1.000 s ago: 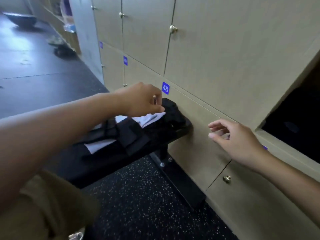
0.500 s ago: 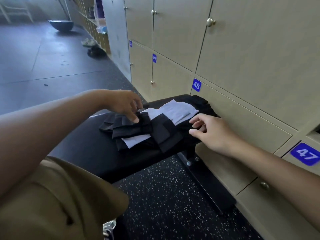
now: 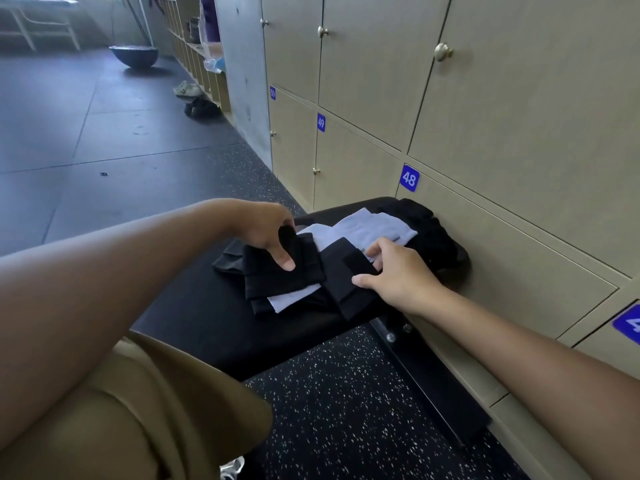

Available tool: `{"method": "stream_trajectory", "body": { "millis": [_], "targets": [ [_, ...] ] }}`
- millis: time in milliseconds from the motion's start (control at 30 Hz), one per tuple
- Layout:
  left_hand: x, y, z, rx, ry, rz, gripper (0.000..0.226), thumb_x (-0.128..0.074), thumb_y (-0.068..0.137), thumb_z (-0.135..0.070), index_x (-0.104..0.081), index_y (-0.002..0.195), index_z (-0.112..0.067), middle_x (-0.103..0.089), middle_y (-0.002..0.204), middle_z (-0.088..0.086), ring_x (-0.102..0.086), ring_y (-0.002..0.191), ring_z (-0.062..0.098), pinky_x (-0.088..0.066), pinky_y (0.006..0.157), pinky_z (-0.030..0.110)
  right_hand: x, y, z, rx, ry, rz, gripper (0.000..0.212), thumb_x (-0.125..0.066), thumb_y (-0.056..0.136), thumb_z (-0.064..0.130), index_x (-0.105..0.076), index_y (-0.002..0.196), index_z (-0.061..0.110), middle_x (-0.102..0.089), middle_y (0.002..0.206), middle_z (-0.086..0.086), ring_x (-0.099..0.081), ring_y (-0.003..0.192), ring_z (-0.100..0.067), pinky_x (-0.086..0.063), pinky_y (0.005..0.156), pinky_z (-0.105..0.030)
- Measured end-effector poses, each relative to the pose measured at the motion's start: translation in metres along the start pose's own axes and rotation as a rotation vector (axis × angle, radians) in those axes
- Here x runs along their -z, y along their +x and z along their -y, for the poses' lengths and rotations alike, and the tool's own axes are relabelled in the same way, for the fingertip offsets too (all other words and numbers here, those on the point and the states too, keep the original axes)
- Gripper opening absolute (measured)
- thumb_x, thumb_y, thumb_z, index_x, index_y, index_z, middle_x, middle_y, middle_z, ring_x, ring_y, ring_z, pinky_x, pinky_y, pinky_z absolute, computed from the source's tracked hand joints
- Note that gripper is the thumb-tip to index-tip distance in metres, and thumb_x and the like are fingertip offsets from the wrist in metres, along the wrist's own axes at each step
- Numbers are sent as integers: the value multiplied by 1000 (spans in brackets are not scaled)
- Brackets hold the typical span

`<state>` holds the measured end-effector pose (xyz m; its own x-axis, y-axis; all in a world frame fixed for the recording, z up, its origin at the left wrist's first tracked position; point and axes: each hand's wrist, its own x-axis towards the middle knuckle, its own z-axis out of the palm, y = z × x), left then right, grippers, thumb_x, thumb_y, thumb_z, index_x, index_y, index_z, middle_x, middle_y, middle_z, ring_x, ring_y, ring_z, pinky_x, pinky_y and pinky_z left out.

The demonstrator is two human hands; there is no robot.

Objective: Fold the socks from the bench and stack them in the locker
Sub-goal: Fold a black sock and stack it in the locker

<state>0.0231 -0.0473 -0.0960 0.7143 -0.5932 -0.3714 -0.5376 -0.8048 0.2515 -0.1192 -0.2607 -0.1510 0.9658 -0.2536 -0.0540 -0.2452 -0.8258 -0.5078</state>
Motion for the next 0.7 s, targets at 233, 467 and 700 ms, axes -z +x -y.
{"method": "stream_trajectory", "body": {
  "millis": [233, 467, 700],
  "targets": [
    [0, 0, 5, 15, -50, 51, 53, -89, 72, -45, -65, 113, -20, -71, 110, -3, -67, 103, 22, -53, 91, 38, -3, 5, 0, 3, 75, -14, 30, -79, 86, 30, -61, 105, 15, -61, 96, 3, -58, 90, -16, -41, 73, -25],
    [0, -6, -1, 49, 15, 7, 72, -88, 71, -52, -53, 126, -22, -46, 124, -1, -52, 112, 26, -46, 93, 39, 6, 3, -6, -5, 266, -7, 22, -77, 89, 22, -60, 75, 23, -52, 75, 12, -49, 73, -4, -34, 63, -16],
    [5, -12, -1, -33, -10, -40, 43, -92, 69, -42, -56, 89, -32, -63, 95, -12, -60, 94, 17, -44, 73, 32, 30, -10, -18, 15, 455, -25, 3, -73, 92, 16, -70, 92, 15, -61, 73, 14, -59, 67, 3, -40, 61, -8]
  ]
}}
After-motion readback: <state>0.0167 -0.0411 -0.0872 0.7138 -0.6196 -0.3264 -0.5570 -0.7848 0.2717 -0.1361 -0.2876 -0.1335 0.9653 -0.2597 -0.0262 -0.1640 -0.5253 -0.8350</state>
